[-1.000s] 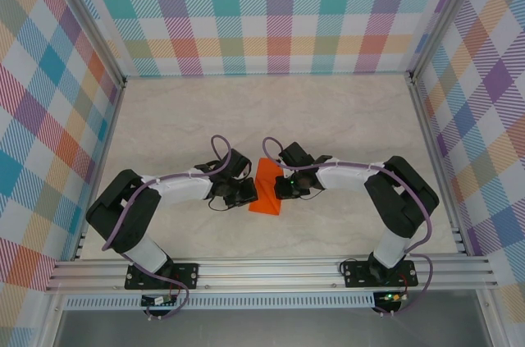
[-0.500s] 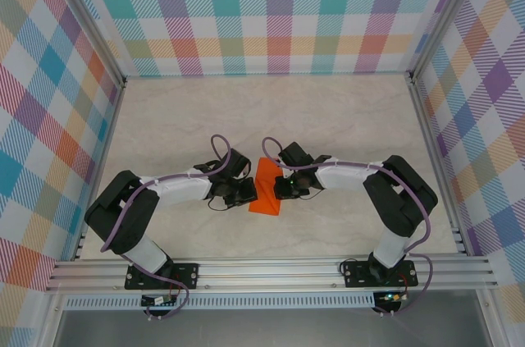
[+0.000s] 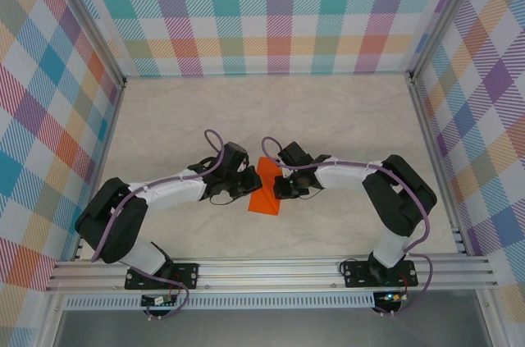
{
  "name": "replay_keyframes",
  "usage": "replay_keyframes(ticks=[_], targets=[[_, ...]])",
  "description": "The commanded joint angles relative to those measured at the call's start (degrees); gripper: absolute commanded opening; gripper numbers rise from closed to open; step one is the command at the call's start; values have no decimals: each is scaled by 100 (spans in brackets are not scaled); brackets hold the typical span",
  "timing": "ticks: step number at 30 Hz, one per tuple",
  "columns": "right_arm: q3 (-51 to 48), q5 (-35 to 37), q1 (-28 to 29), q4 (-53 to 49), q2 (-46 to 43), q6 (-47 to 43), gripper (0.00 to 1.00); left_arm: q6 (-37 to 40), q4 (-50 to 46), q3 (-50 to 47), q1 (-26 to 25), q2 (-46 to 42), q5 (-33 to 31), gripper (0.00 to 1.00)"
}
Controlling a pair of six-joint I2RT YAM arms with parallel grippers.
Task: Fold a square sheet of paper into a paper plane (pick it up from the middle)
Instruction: First fold the triangle in half at the center of the table.
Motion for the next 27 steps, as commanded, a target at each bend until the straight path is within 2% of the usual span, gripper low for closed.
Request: replay_keyframes(ticks=[1, 10, 18, 27], targets=[[35, 27, -36, -32, 125, -68, 12, -380, 478, 102, 77, 249, 66, 8], [-13, 36, -31, -22, 99, -59, 12, -761, 1401, -40, 86, 697, 192, 9], [-39, 44, -40, -6, 89, -51, 12, -730, 1496, -152, 86, 899, 152, 9], [-48, 47, -45, 14, 107, -33, 12, -617, 1535, -345, 86, 726, 94, 10]])
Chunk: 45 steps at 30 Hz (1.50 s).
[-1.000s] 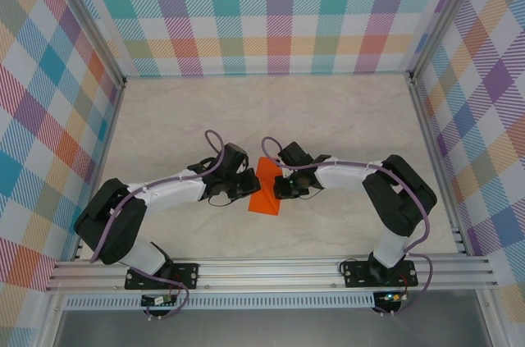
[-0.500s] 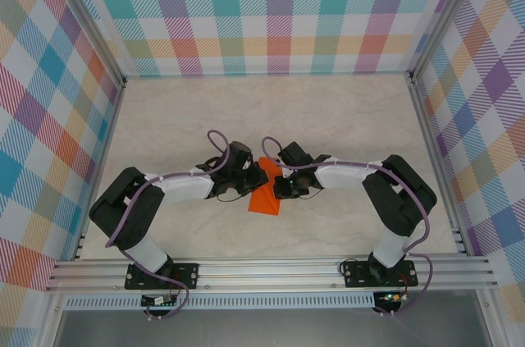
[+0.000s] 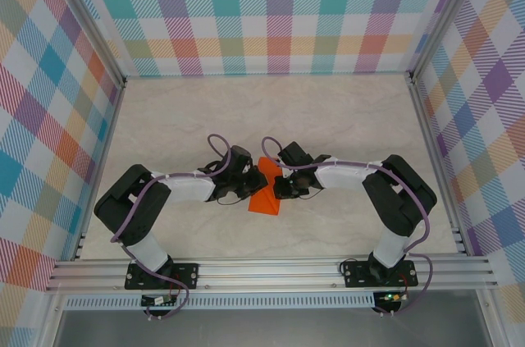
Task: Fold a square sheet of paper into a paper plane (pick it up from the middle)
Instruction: First fold the triangle in half at the center of the table.
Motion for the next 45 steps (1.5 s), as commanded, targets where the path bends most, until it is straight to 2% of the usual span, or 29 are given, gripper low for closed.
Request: replay_keyframes(ticks=[1, 14, 25, 31, 35, 37, 41, 43, 45], targets=[[-44, 42, -42, 8, 112, -35, 12, 104, 90, -96, 60, -112, 16, 10], [0, 96, -60, -18, 72, -29, 12, 188, 250, 58, 68, 178, 240, 12], [4, 82, -78, -26, 74, -43, 12, 223, 294, 42, 60, 452, 191, 12], [60, 85, -87, -43, 9, 23, 14, -23, 537, -210, 60, 685, 120, 11], [110, 224, -86, -195, -147, 121, 22, -34, 558, -314, 62, 669, 84, 11], [72, 307, -87, -277, -454, 207, 30, -15, 525, -324, 63, 654, 84, 11], [-251, 404, -86, -281, -1163, 506, 41, 21, 490, -326, 64, 619, 85, 11], [-424, 330, -87, -247, -1440, 675, 42, 38, 479, -316, 60, 601, 100, 11], [-567, -142, -86, -45, -1587, 740, 42, 67, 461, -315, 61, 570, 114, 11]])
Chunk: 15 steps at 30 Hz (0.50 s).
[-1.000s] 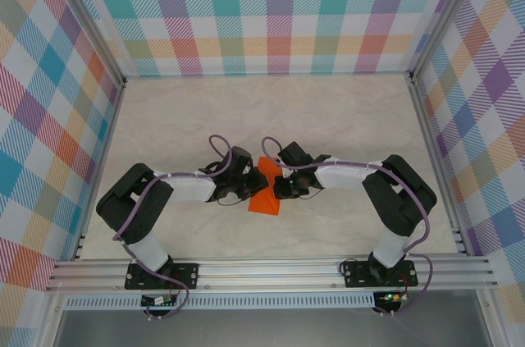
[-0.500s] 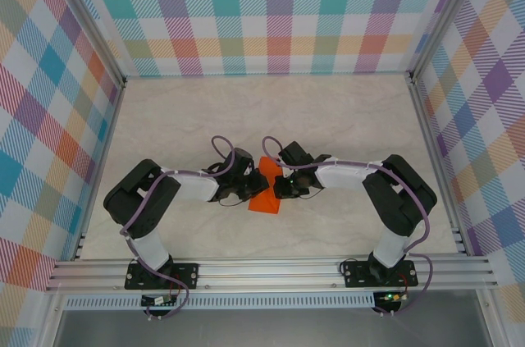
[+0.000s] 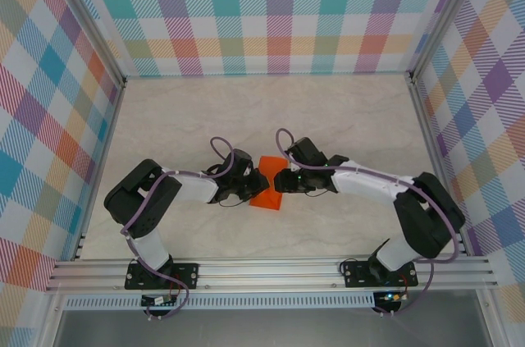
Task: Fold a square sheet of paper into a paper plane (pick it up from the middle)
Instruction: First fold the triangle in half at the center of the table.
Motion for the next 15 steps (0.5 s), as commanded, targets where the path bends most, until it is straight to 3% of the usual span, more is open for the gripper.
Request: replay_keyframes(ticks=[1, 8, 15], targets=[[-256, -609, -23, 204, -209, 315, 40, 84, -278, -158, 42, 81, -50, 11], [-288, -1715, 1, 860, 67, 817, 20, 127, -341, -110, 38, 28, -42, 11], [-47, -1991, 37, 1098, 677, 1105, 16, 155, -359, -83, 38, 36, -25, 11]])
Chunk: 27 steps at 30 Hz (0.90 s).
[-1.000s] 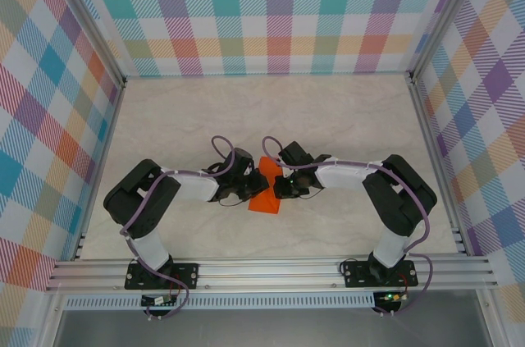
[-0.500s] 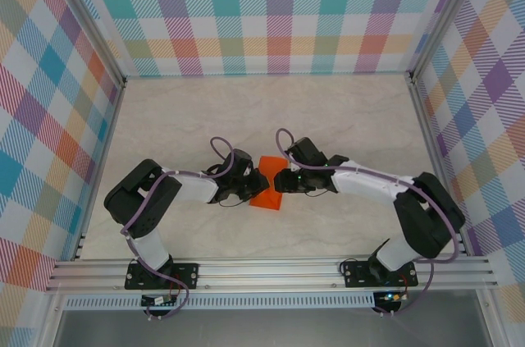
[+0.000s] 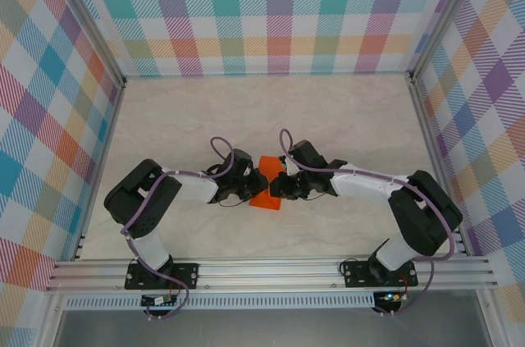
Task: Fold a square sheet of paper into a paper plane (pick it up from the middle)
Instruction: First fold the triangle in half at the center of the table.
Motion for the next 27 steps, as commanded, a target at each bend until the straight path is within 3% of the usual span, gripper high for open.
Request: replay_keyframes(ticks=[1, 20, 27], targets=[[248, -344, 45, 213, 327, 222, 15, 131, -357, -75, 38, 36, -39, 11], [149, 209, 54, -713, 767, -29, 17, 166, -392, -65, 36, 98, -11, 11], [341, 160, 54, -897, 460, -62, 17, 188, -392, -82, 36, 79, -2, 11]])
